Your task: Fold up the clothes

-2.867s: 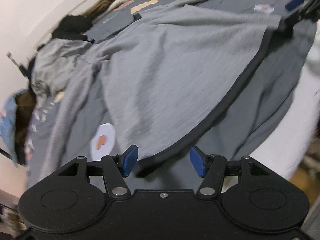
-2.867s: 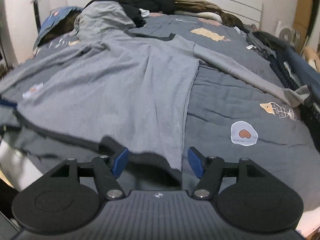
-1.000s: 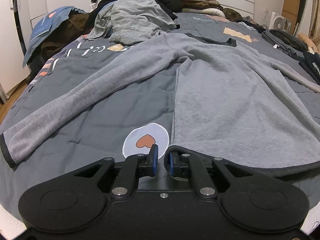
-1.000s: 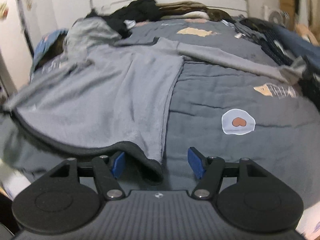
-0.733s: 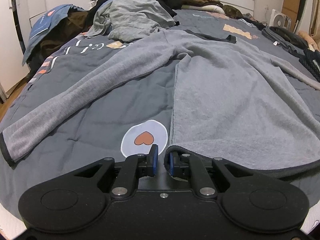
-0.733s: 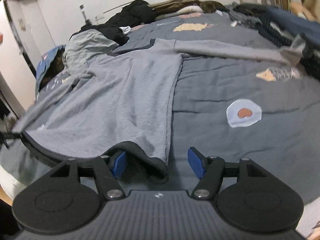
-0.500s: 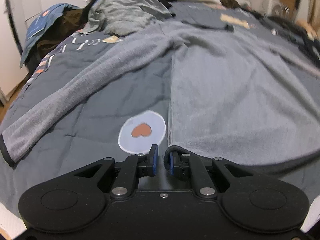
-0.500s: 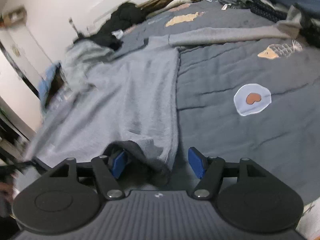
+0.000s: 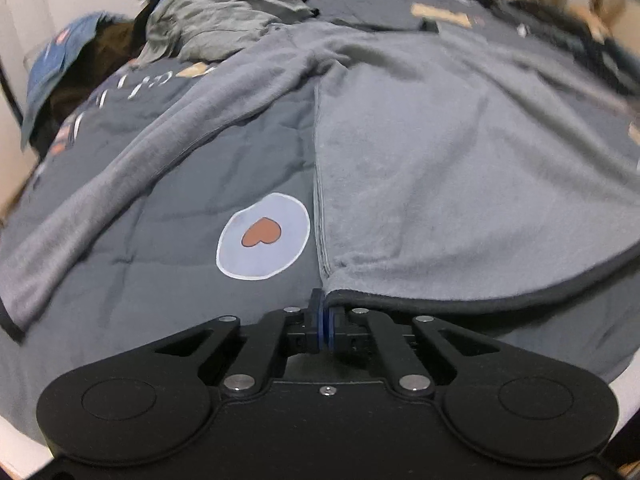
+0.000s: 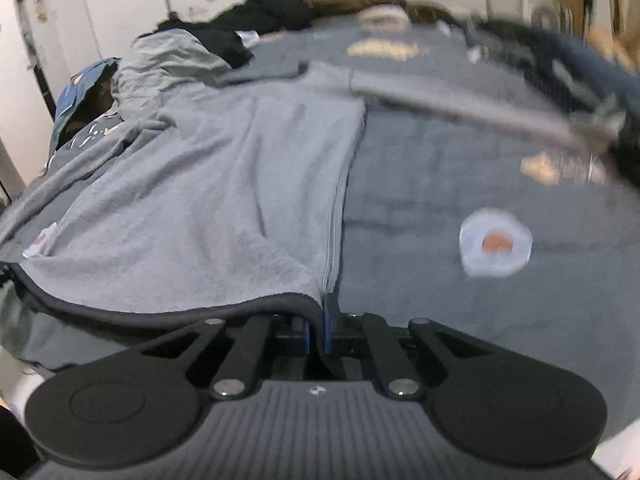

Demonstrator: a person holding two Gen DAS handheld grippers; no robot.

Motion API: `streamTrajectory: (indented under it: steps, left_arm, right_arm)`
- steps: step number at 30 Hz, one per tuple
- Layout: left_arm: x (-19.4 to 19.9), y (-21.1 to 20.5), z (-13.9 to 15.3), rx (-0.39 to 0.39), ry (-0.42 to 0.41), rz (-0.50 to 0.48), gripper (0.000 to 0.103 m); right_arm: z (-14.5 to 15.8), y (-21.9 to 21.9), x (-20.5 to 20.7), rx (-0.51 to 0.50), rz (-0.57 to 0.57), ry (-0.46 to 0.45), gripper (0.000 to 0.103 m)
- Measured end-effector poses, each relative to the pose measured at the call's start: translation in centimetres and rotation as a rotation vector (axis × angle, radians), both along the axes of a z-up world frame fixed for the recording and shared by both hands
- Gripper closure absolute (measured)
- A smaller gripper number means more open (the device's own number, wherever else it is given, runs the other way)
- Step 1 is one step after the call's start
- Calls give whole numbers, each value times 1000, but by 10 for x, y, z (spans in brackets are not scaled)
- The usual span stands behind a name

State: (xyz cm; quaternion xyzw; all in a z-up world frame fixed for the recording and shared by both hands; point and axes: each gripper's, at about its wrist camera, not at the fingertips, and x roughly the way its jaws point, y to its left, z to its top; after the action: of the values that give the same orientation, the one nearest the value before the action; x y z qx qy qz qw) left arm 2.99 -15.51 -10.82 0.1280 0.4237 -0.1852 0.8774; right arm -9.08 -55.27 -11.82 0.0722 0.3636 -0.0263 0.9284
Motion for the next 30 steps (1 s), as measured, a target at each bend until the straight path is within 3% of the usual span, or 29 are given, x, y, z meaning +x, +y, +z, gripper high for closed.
streamTrajectory:
  steps: [9, 11, 13, 16, 19, 23, 26, 27, 30]
  left_arm:
    - [-13, 16, 61, -116, 20, -88, 101]
    - [-20, 13, 67, -85, 27, -129, 101]
    - [-27, 10, 67, -43, 44, -170, 101]
    - [-43, -2, 46, 50, 107, -240, 101]
    - [-59, -10, 27, 94, 168, -284, 101]
    - [-63, -17, 8, 189, 201, -263, 100]
    - [-64, -17, 12, 221, 258, -310, 91]
    - [-66, -16, 14, 227, 278, -334, 81]
    - [-75, -11, 25, 240, 312, -411, 62]
  right_arm:
    - [65, -9, -16, -88, 47, -105, 99]
    - [76, -8, -17, -125, 83, -96, 99]
    - [76, -3, -18, -224, 143, -47, 99]
    - [74, 5, -18, -358, 232, 28, 99]
    - [63, 7, -15, -370, 296, 103, 99]
    - [43, 11, -8, -424, 368, 208, 98]
    - [30, 8, 0, -422, 376, 292, 94]
    - [29, 5, 0, -418, 386, 312, 89]
    - [31, -2, -5, -420, 428, 373, 60]
